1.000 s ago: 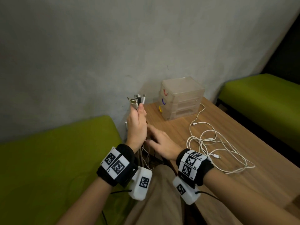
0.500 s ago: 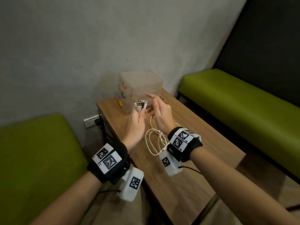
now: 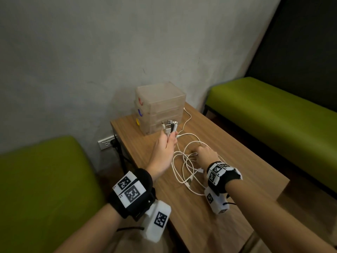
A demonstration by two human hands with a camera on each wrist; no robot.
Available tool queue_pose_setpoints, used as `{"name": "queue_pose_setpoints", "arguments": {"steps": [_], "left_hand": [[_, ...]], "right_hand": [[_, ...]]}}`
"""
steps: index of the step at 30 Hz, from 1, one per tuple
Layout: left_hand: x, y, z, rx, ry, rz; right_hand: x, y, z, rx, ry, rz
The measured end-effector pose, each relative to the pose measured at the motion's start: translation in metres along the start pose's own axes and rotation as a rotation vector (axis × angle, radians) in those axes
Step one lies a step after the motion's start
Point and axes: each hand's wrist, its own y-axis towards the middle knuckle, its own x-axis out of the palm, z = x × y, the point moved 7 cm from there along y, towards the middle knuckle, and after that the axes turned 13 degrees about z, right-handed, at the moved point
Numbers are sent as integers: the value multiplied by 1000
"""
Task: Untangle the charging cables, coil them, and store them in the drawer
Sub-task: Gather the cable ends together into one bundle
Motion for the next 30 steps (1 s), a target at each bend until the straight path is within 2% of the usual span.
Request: {"name": "queue_pose_setpoints", "arguments": {"steps": [4,6,9,13,16,18,20,22,26,30], "left_hand": [[2,0,0,0,-3,-12],[2,-2,-1,6,6,-19],[2,-4,-1,-2,27,-25],[2,-3,3,-18,69,-6],[0,-2,9,7,110,32],[-3,-1,9,45,173,70],[-8,3,8,94,269,119],[-10,6,7,85,288,132],[-1,5,7,18,149,31],[4,3,6,-7,121,21]], "right_hand": [[-11,0,-5,-84,-139,-25],[-23,0,-9,-135,-117,-70],[-60,5,-22,-204,71,-38],[-126,0,-51,-326,401,143],[-151,-11,-73,-387,563,259],[-153,-11,-76,-357,645,318],[-150,-12,-77,-339,682,298],[-148,-16,-83,-370,679,294],[-149,-18,-84,-327,879,369],[-149,-17,-80,-258,903,500]]}}
